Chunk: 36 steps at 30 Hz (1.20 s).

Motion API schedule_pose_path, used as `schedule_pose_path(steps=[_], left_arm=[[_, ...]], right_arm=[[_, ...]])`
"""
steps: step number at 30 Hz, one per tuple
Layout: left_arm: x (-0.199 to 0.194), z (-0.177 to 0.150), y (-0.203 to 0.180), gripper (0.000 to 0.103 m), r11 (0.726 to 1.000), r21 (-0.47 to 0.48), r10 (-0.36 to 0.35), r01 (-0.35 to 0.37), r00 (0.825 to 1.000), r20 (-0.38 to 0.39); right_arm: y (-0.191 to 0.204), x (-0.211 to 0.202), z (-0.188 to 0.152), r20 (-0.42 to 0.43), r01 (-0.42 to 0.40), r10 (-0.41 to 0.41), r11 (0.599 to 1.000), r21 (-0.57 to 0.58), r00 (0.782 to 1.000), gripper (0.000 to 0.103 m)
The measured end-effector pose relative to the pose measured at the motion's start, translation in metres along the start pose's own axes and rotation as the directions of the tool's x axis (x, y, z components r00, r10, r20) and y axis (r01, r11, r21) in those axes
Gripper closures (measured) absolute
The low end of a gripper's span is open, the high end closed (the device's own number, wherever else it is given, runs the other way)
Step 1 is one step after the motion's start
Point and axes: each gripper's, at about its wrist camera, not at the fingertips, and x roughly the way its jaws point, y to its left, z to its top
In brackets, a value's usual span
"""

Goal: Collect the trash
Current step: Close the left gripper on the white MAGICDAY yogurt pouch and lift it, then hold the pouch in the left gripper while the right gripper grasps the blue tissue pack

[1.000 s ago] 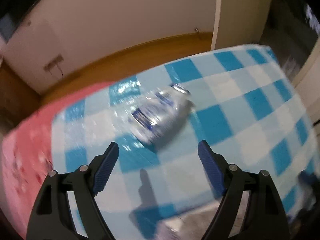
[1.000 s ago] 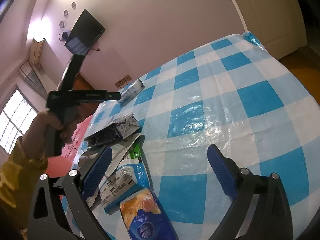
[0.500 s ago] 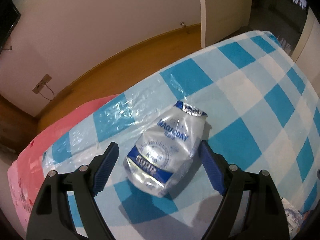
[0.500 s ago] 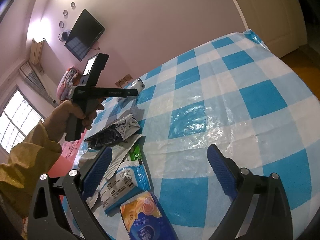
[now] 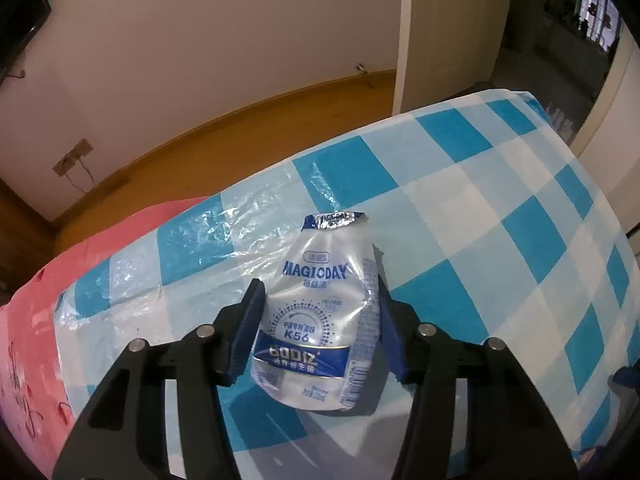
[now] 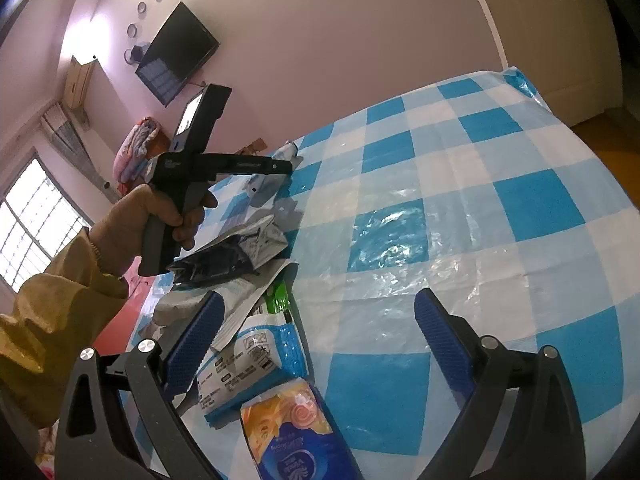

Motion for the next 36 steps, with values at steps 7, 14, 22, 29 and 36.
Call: schedule_pose_path(steps=[7, 14, 22, 29, 36], left_arm=[[-0.011, -0.008, -0.007, 0.05, 0.999, -0.044, 0.01, -0.009, 1.0, 0.011], [-0.035, -0.016, 0.001, 0.05, 0.995, -0.1, 0.021, -0.015, 0.998, 0.059], [-0.09, -0.032, -0.007, 0.05, 0.994, -0.106, 0.023, -0.007, 0.988, 0.156], [-0.133, -0.06, -0.016, 0.05, 0.996, -0.093, 0.004, 0.016, 0.977, 0.212], [-0.162, -0.101, -0.021, 0.05, 0.993, -0.107, -0.029, 0.057, 0.97, 0.242]], right_arm=[[0.001, 0.001, 0.0, -0.008, 0.003, -0.003, 1.0, -0.013, 1.0, 0.008], [0.006, 0.003, -0.001, -0.013, 0.009, -0.009, 0.999, -0.046, 1.0, 0.008], [0.011, 0.001, -0.004, -0.004, 0.027, -0.027, 0.996, -0.079, 1.0, 0.008], [0.01, -0.006, -0.01, -0.011, 0.027, -0.028, 0.997, -0.077, 1.0, 0.008], [0.024, -0.007, -0.023, -0.061, 0.01, -0.02, 0.988, -0.152, 0.998, 0.008]])
